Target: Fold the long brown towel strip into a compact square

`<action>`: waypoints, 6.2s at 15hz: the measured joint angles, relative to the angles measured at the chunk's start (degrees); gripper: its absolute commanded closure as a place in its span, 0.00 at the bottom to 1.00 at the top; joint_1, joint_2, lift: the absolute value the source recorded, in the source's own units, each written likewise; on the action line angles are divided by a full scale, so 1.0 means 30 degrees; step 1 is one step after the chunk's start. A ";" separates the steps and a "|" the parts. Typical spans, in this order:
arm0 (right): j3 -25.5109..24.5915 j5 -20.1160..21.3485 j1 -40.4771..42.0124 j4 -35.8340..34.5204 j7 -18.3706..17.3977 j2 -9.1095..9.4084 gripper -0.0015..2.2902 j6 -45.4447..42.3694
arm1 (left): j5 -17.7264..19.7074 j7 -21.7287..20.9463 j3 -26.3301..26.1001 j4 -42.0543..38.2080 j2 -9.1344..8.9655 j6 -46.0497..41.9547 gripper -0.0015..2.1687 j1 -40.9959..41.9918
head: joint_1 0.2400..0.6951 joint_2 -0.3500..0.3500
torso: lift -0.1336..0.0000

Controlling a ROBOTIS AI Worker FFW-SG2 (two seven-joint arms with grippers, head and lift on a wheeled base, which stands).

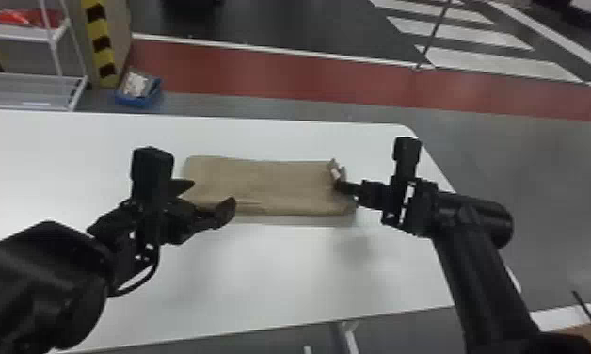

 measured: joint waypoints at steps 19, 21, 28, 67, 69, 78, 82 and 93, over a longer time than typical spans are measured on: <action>-0.0446 -0.2760 0.1080 -0.4313 0.0936 -0.0248 0.45 0.3325 | -0.1730 0.0773 -0.1674 0.3769 -0.0926 -0.2658 0.72 -0.1143 | 1.00 0.18 | 0.10; -0.0512 -0.3770 0.1311 -0.5341 0.0885 -0.0260 0.45 0.3735 | -0.1826 0.0738 -0.1694 0.3878 -0.0972 -0.2672 0.72 -0.1185 | 1.00 0.19 | 0.10; -0.0391 -0.6091 0.1175 -0.7804 0.0398 0.0962 0.45 0.4273 | -0.1600 0.0146 -0.1701 0.4353 -0.1284 -0.2698 0.72 -0.1327 | 1.00 0.25 | 0.10; 0.5065 -0.4864 -0.0587 -0.2358 -0.0606 0.4102 0.45 -0.0647 | -0.0092 -0.2663 -0.0841 0.6765 -0.0724 -0.4704 0.72 -0.2154 | 1.00 0.52 | 0.10; 0.5470 -0.4357 -0.0591 -0.2025 -0.0606 0.4101 0.45 -0.0855 | -0.0038 -0.2669 -0.0851 0.6764 -0.0708 -0.4723 0.72 -0.2152 | 1.00 0.52 | 0.10; 0.6270 -0.4131 -0.0811 -0.0714 -0.0370 0.4101 0.45 -0.2668 | 0.0006 -0.2787 -0.0859 0.6709 -0.0669 -0.4725 0.72 -0.2044 | 1.00 0.53 | 0.10; 0.6631 -0.4146 -0.0845 -0.0398 -0.0245 0.4101 0.43 -0.2665 | 0.0110 -0.2889 -0.0812 0.6498 -0.0601 -0.4687 0.72 -0.1866 | 1.00 0.54 | 0.10; 0.4922 -0.4403 0.0804 -0.3424 0.0481 0.4101 0.03 0.0814 | 0.0401 -0.2327 0.0711 0.2816 0.0585 -0.3012 0.71 -0.0452 | 1.00 0.56 | 0.10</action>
